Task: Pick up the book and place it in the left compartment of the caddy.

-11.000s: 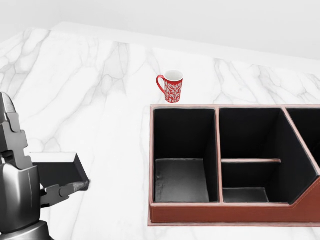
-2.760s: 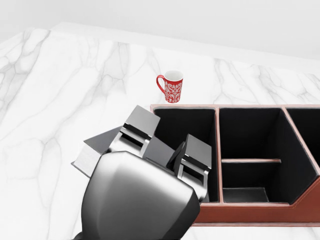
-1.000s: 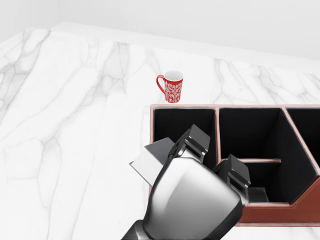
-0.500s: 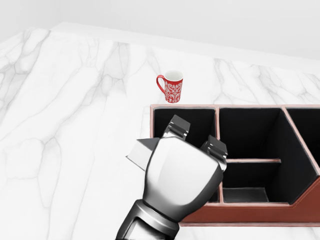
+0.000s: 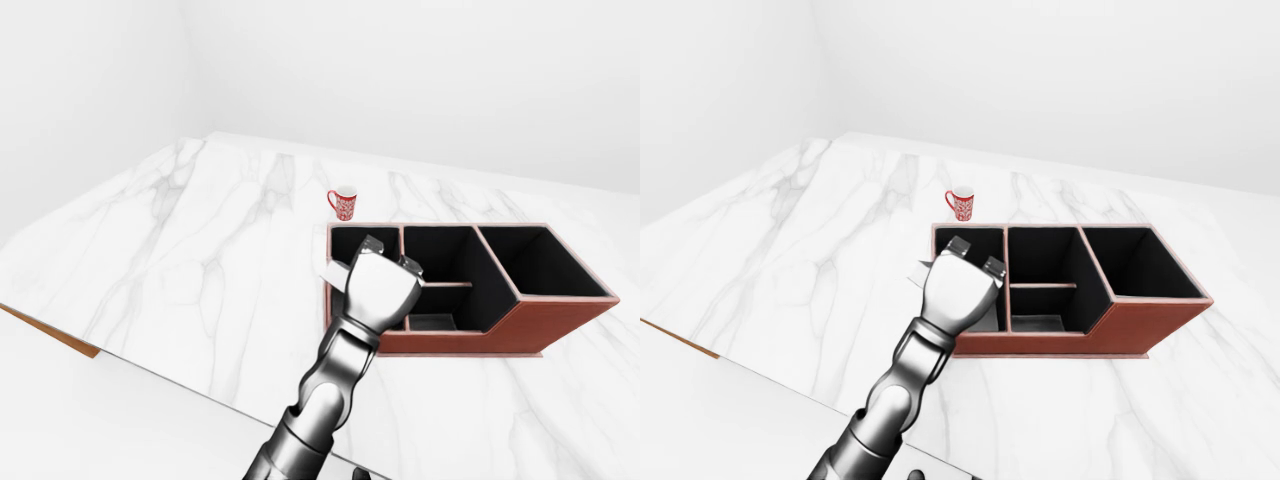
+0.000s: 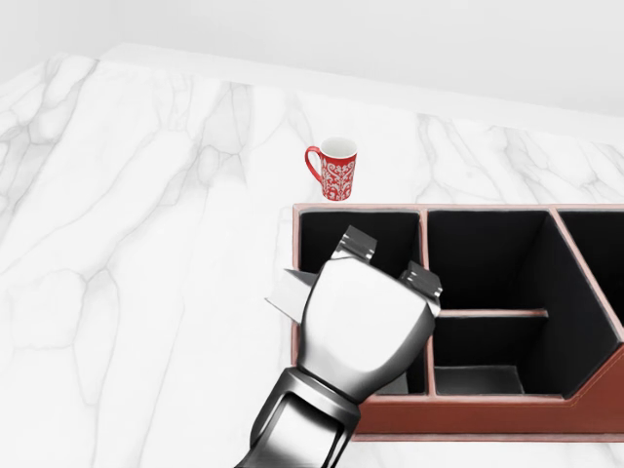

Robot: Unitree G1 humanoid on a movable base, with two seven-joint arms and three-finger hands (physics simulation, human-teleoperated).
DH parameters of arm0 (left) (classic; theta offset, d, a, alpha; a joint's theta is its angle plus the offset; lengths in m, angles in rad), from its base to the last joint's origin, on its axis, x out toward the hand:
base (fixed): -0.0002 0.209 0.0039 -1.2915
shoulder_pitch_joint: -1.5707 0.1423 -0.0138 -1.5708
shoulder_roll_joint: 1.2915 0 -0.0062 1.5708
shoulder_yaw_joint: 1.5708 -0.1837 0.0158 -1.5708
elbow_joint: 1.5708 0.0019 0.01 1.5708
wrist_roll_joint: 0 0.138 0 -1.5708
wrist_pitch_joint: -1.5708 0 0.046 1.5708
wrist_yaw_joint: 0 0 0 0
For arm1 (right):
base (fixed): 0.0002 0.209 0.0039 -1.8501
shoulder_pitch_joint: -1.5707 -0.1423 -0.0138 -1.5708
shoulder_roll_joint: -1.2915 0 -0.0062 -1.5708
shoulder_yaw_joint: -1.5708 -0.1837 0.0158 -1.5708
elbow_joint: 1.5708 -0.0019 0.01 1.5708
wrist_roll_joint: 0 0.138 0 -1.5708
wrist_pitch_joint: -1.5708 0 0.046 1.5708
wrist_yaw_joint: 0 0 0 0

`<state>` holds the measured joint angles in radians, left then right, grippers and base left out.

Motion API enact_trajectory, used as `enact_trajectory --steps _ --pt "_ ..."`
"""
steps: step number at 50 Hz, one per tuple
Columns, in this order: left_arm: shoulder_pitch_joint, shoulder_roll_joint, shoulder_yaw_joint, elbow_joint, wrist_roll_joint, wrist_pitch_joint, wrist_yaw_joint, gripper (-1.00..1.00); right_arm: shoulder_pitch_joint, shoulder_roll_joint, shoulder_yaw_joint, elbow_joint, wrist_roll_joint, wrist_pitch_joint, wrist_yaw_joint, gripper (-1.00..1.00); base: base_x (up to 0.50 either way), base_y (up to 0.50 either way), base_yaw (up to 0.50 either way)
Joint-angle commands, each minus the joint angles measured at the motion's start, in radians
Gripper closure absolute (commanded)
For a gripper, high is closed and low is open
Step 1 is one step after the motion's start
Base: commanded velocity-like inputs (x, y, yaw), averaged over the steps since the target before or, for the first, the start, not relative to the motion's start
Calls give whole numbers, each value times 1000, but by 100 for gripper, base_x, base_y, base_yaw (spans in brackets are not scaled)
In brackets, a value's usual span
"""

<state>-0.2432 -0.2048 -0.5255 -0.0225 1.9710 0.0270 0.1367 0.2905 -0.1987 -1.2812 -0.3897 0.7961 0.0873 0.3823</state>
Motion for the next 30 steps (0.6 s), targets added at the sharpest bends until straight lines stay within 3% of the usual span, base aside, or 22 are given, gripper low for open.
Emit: enact_trajectory --steps 1,16,30 --pt "-36 -36 42 104 1 -14 89 100 2 -2 -3 -9 6 0 -5 -100 0 0 0" --pt "-106 -39 105 292 -17 4 151 100 2 -1 -8 -13 6 0 -6 -100 0 0 0" --pt "-152 -62 117 439 -46 15 197 100 2 0 -4 -5 -3 0 0 -100 0 0 0"
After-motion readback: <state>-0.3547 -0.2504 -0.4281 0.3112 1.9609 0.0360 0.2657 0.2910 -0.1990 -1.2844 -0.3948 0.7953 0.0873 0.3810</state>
